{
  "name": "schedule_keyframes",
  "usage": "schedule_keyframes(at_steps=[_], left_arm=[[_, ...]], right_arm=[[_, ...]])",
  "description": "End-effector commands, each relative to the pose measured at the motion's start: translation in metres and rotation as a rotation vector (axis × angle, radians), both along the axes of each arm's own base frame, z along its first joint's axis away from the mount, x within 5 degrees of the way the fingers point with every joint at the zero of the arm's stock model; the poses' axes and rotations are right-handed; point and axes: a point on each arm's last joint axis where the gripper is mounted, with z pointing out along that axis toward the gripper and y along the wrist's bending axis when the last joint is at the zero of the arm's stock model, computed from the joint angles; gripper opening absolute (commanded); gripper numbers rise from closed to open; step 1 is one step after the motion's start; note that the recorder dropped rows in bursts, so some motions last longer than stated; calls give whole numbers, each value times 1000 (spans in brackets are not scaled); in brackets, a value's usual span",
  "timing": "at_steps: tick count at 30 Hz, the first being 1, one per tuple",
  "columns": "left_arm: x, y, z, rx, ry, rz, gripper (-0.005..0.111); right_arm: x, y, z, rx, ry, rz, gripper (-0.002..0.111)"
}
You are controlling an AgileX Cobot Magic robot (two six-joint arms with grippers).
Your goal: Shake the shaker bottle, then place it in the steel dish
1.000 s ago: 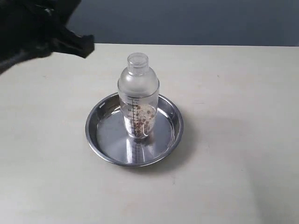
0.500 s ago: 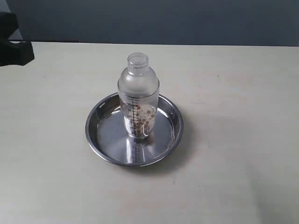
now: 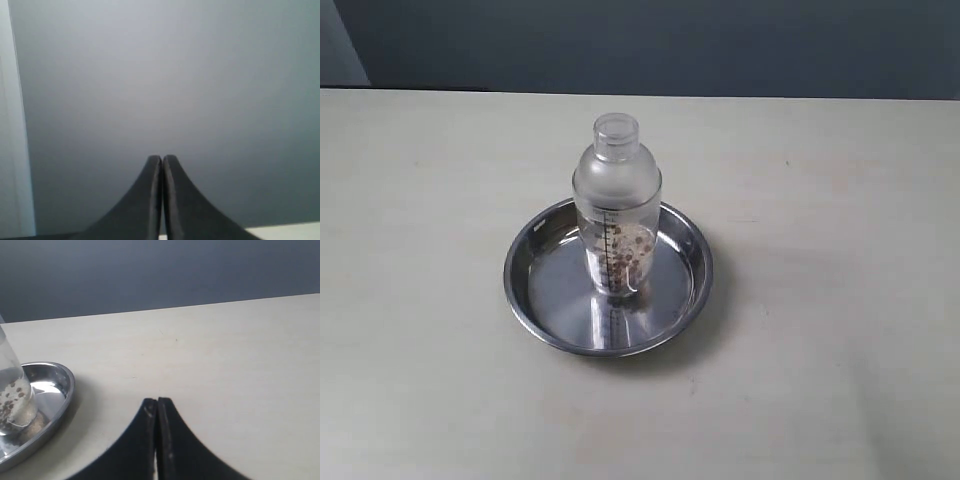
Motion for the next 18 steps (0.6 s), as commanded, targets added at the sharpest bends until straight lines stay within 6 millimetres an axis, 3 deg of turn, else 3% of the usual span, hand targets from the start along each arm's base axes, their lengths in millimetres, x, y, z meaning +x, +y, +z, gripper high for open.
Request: schedule_keyframes(at_steps=[1, 4, 8, 12, 18], left_arm=[[-3, 0, -30, -121, -48, -98, 1], [-7, 2, -53, -158, 44, -147, 1], [-17, 8, -69, -174, 166, -150, 1], [-35, 15, -82, -189, 235, -115, 1], [-66, 21, -123, -299, 338, -35, 1]], right_arm=[[0, 0, 1, -3, -12, 2, -1], [0, 0, 1, -3, -12, 2, -1], [0, 0, 1, -3, -12, 2, -1], [0, 0, 1, -3, -12, 2, -1], [0, 0, 1, -3, -12, 2, -1]])
